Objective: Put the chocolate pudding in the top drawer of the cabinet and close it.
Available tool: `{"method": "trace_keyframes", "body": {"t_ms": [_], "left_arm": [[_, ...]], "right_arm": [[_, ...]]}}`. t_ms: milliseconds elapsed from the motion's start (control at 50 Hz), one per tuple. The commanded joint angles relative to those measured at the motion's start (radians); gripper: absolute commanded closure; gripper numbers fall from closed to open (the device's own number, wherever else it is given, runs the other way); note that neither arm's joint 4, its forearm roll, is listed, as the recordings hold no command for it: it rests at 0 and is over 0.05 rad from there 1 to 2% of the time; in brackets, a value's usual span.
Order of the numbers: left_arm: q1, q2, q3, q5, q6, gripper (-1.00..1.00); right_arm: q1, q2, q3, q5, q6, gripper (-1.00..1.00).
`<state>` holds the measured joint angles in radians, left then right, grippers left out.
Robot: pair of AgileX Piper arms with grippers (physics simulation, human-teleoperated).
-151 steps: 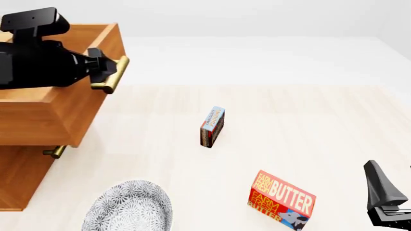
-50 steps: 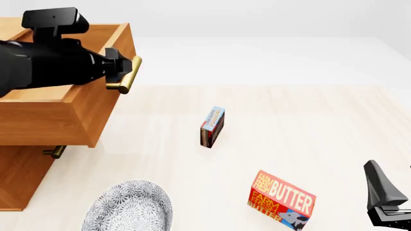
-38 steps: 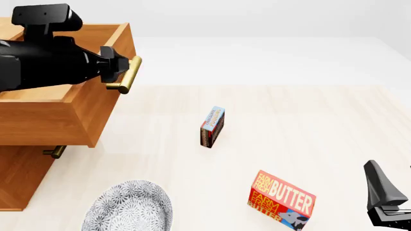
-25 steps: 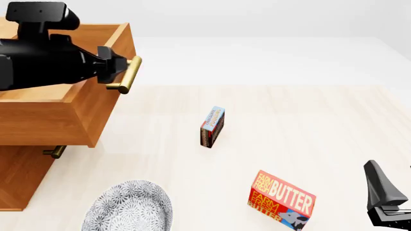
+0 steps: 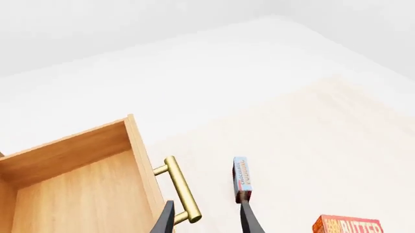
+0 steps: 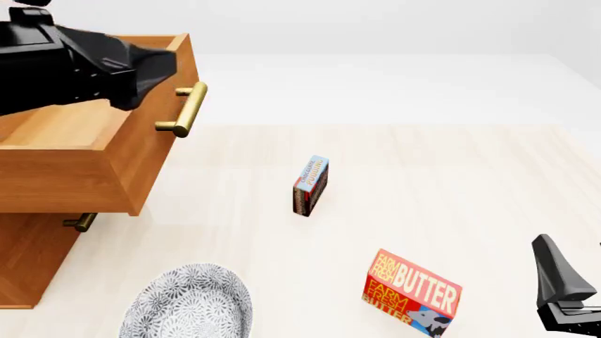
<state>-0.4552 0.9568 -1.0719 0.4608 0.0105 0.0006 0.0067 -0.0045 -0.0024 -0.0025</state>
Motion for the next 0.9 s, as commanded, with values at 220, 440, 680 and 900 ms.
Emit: {"method": "trace_keyframes", "body": {"t_ms": [220,440,680,900], "left_arm": [[-0.092,-0.158,0.137,-0.067,0.135,-1.00],[-0.171,-0.241,0.265,-0.098,0.210,-1.00],[-0.214,-0.399,0.413,-0.155,0.238,-1.00],[-0.297,-0.429,0.517,-0.219,0.276,-1.00]], "right_arm": [[0.000,0.000,0.000,0.000,0.000,-1.00],[0.000,0.000,0.000,0.000,0.000,-1.00],[0.000,0.000,0.000,0.000,0.000,-1.00],[0.000,0.000,0.000,0.000,0.000,-1.00]]}}
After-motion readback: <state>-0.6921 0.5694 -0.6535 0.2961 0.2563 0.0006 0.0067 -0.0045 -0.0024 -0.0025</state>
